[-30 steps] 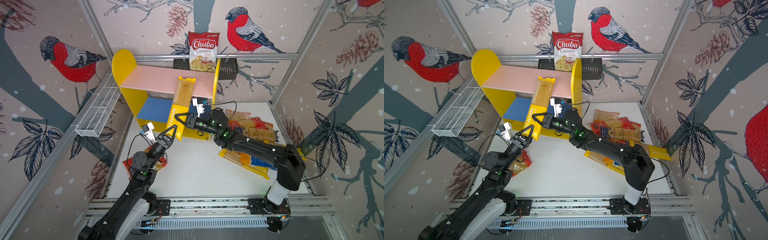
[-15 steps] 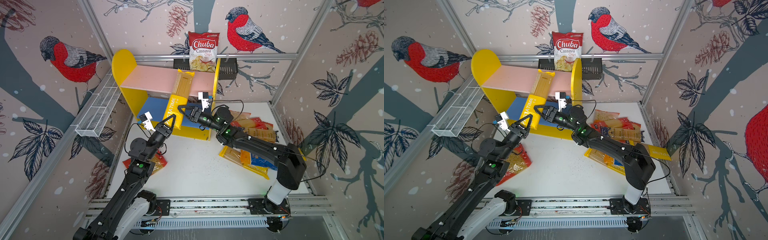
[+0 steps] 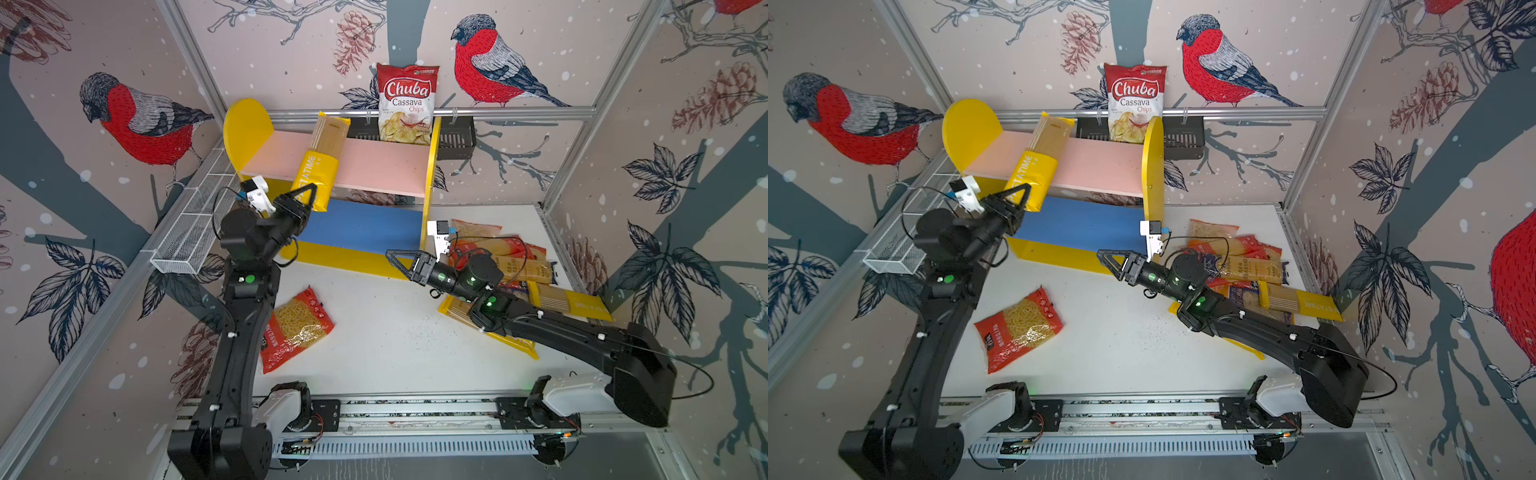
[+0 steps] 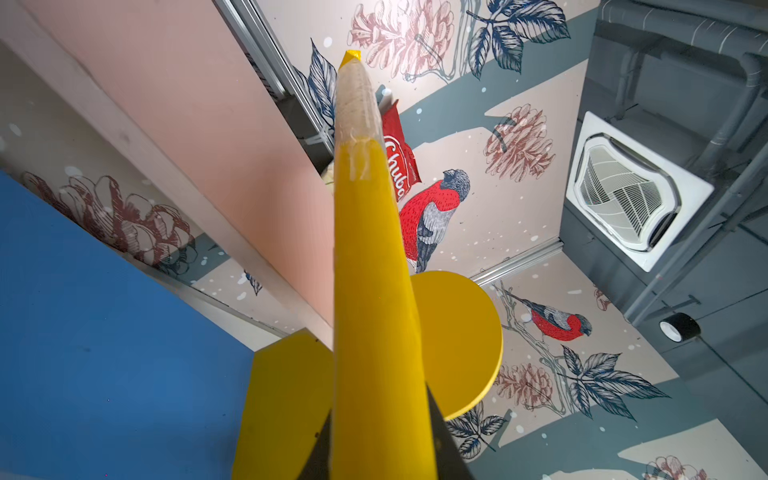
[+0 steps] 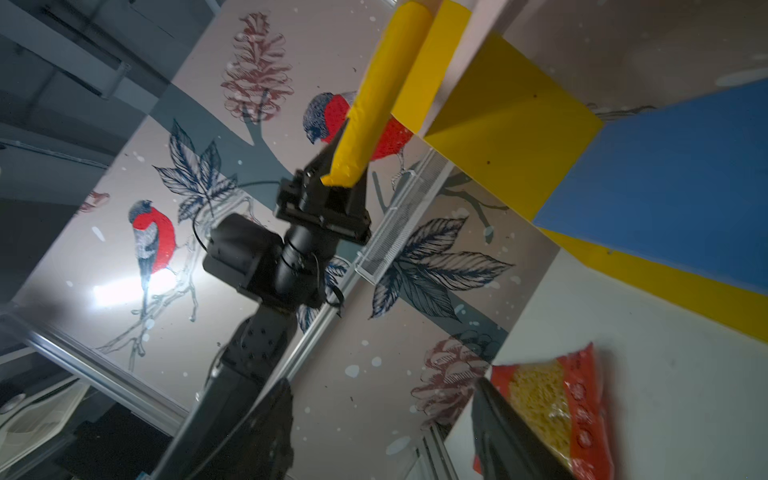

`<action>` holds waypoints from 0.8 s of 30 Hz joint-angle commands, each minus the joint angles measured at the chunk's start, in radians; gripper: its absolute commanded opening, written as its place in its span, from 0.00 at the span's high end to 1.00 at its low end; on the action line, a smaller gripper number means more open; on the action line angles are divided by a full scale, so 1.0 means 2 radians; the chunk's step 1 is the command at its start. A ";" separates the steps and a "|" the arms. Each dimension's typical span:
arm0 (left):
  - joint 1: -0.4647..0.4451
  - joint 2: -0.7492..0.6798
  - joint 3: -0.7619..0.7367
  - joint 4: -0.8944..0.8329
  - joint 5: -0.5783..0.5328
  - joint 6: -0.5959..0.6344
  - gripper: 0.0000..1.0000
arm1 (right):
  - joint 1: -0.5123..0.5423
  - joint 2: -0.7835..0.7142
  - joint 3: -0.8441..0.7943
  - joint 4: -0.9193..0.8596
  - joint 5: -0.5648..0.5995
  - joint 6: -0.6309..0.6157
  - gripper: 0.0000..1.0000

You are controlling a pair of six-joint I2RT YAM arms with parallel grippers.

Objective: Place and organize the pasta boxes and bags onto the shelf

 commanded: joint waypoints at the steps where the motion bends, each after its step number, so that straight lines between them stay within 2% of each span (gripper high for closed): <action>1: 0.050 0.033 0.028 0.020 0.074 0.014 1.00 | 0.008 -0.022 -0.042 -0.022 0.037 -0.021 0.32; 3: 0.080 0.056 0.032 0.039 0.099 -0.002 1.00 | 0.019 -0.037 -0.064 -0.036 0.056 -0.029 0.32; 6: 0.109 0.077 0.054 0.036 0.105 0.002 1.00 | 0.036 -0.055 -0.081 -0.064 0.078 -0.045 0.32; 12: 0.131 0.128 0.108 0.016 0.120 0.017 1.00 | 0.054 -0.052 -0.084 -0.102 0.093 -0.063 0.32; 15: 0.149 0.134 0.105 0.020 0.116 0.010 0.87 | 0.058 -0.049 -0.080 -0.109 0.100 -0.071 0.32; 19: 0.166 0.120 0.080 0.041 0.113 -0.007 0.58 | 0.062 -0.045 -0.071 -0.110 0.105 -0.079 0.32; 24: 0.166 0.070 0.017 0.079 0.097 -0.026 0.29 | 0.064 -0.028 -0.065 -0.108 0.102 -0.080 0.32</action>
